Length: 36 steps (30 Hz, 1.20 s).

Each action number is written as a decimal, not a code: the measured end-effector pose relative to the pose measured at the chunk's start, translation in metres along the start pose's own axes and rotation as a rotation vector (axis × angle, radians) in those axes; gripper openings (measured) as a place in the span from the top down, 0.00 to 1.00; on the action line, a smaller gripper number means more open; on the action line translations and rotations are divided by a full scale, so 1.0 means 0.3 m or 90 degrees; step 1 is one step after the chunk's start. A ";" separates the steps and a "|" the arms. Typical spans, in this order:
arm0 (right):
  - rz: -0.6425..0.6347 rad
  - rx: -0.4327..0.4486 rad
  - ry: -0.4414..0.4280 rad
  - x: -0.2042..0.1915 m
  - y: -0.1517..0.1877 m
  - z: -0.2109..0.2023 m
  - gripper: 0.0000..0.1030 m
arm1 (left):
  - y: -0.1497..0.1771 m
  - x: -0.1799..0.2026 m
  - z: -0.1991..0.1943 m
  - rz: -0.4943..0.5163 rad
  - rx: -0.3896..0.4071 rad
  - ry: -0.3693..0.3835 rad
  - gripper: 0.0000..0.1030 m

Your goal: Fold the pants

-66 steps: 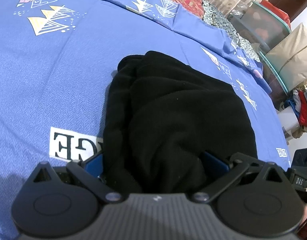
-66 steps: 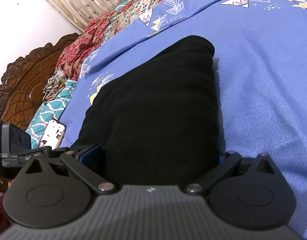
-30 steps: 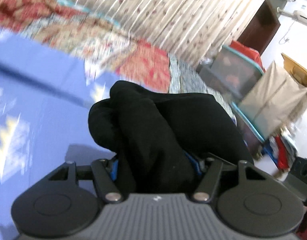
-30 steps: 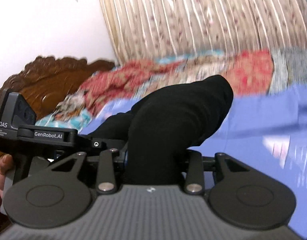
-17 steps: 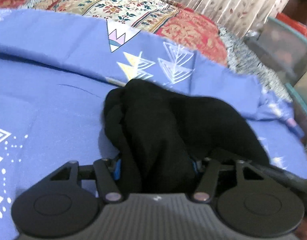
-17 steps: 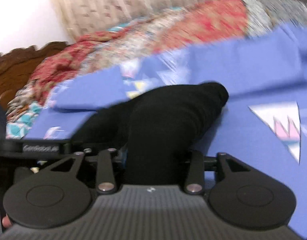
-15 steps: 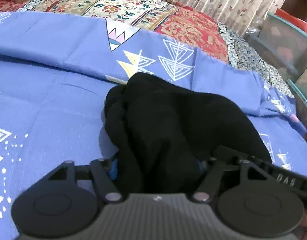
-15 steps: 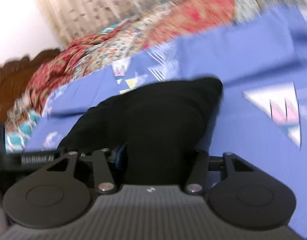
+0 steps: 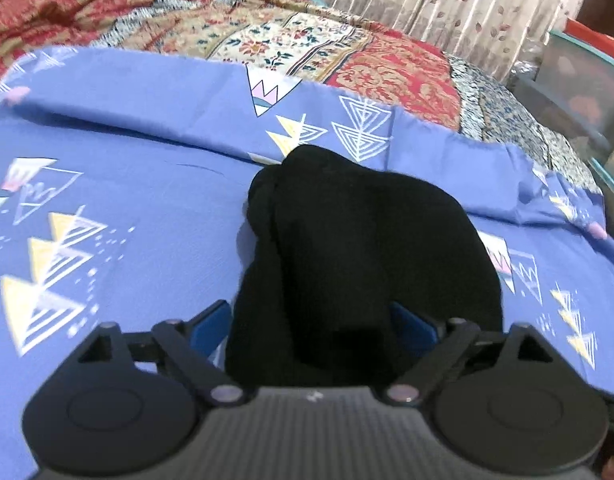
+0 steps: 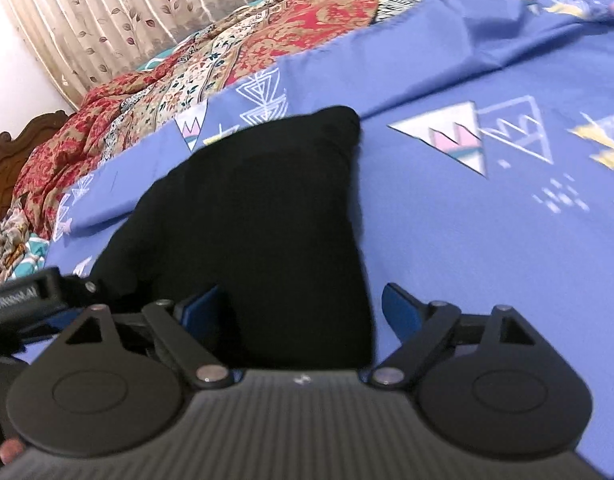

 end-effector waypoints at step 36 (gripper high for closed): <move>-0.005 -0.076 0.051 0.014 0.422 -0.355 0.05 | 0.414 0.073 -0.441 0.096 -0.006 -0.203 0.00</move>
Point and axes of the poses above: each gripper's, at about its wrist camera, not at the fingertips, and z roughly the way its jaws point, x to its right, y to its underside, the point moved 7 cm from there along z, roughly the way its jaws point, and after that the axes turned 10 degrees about z, right-handed, at the moved point
